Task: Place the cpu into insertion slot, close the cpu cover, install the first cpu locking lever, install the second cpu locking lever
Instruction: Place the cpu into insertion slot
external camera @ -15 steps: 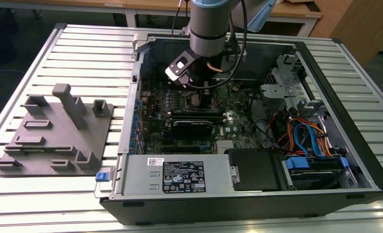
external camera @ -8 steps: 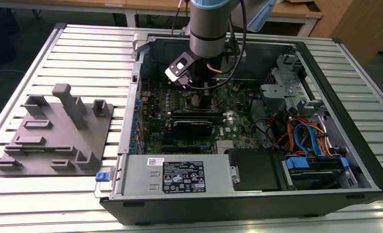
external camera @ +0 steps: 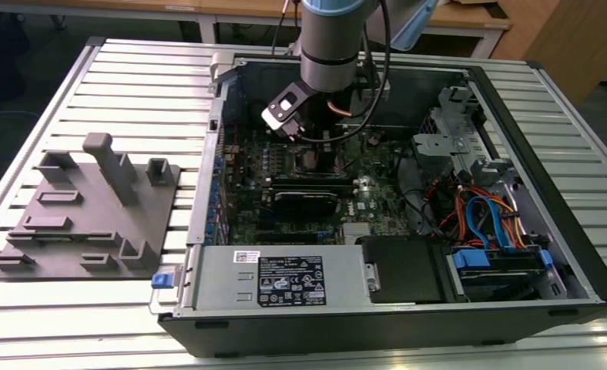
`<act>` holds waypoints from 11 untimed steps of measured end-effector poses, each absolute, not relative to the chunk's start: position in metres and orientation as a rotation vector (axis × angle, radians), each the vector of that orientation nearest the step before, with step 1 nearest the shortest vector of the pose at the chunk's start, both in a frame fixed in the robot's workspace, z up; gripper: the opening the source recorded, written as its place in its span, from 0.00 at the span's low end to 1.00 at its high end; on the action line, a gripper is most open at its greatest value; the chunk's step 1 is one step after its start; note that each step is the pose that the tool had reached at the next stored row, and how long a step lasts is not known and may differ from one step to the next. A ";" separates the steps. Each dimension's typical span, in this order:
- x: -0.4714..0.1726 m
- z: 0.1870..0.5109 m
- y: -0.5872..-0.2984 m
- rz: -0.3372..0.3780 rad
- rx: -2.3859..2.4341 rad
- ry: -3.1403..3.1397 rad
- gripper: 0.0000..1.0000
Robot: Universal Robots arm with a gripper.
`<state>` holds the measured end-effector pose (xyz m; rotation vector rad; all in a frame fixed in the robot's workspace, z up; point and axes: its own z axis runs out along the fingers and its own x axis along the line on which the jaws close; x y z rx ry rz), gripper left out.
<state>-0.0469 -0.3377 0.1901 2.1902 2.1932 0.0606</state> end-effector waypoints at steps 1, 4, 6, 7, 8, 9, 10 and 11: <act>-0.047 0.190 -0.338 0.061 2.190 2.193 0.54; -0.047 0.190 -0.338 0.061 2.190 2.193 0.54; -0.047 0.190 -0.338 0.062 2.190 2.193 0.55; -0.047 0.190 -0.338 0.063 2.190 2.193 0.55; -0.047 0.190 -0.338 0.063 2.190 2.194 0.61; -0.047 0.190 -0.338 0.062 2.190 2.193 0.61; -0.047 0.190 -0.338 0.062 2.190 2.193 0.61; -0.047 0.190 -0.338 0.061 2.190 2.193 0.61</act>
